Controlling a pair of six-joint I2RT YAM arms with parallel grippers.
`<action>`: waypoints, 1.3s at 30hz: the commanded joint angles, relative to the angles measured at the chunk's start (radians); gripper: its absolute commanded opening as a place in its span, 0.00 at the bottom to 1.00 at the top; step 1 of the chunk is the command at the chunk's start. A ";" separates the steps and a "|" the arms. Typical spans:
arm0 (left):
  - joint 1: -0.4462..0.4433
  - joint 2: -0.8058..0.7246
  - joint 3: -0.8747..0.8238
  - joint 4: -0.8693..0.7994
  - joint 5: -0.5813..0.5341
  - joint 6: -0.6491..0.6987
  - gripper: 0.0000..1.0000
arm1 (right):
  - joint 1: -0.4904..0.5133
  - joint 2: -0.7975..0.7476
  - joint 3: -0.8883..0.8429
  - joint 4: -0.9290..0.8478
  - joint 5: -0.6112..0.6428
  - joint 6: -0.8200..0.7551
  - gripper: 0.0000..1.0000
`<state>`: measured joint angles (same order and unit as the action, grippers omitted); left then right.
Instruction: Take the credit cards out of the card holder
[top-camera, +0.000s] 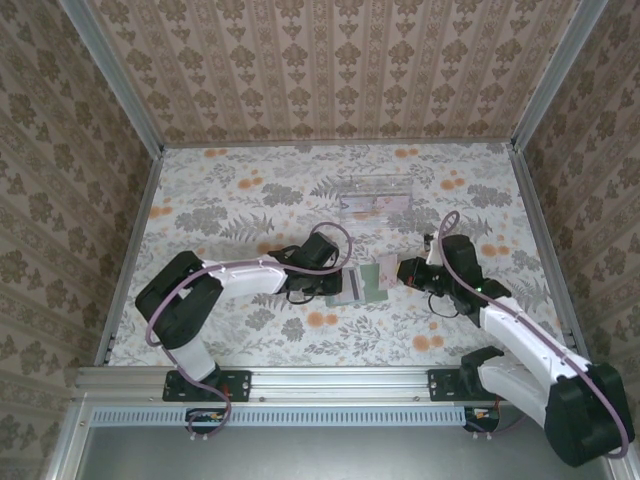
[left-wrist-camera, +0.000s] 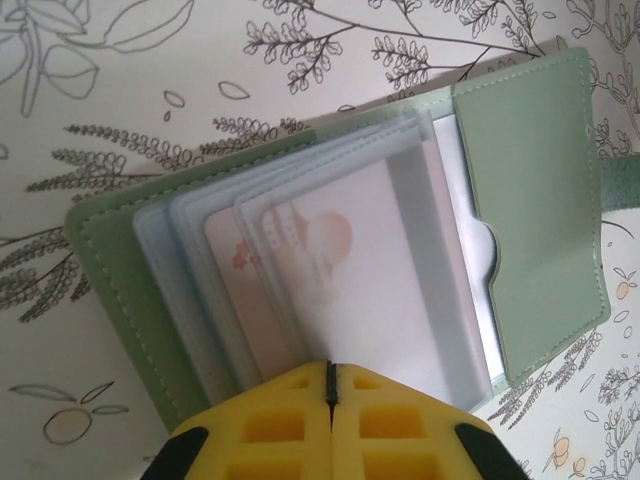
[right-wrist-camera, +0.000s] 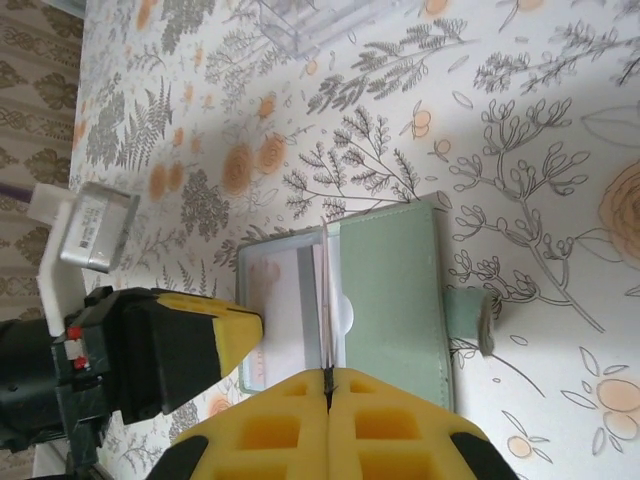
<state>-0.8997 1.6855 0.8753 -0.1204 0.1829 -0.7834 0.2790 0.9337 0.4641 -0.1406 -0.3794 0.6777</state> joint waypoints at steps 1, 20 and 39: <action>0.005 -0.070 -0.029 -0.049 -0.014 0.028 0.15 | 0.003 -0.054 0.086 -0.130 0.063 -0.076 0.00; 0.051 -0.882 -0.388 -0.021 -0.306 0.005 1.00 | 0.314 0.331 0.615 -0.252 0.504 -0.938 0.00; 0.072 -1.457 -0.641 -0.191 -0.354 -0.071 1.00 | 0.124 0.588 0.612 -0.097 0.437 -1.654 0.00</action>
<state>-0.8352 0.2699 0.2298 -0.2680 -0.1619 -0.8375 0.4099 1.5120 1.0832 -0.2752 0.1276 -0.8429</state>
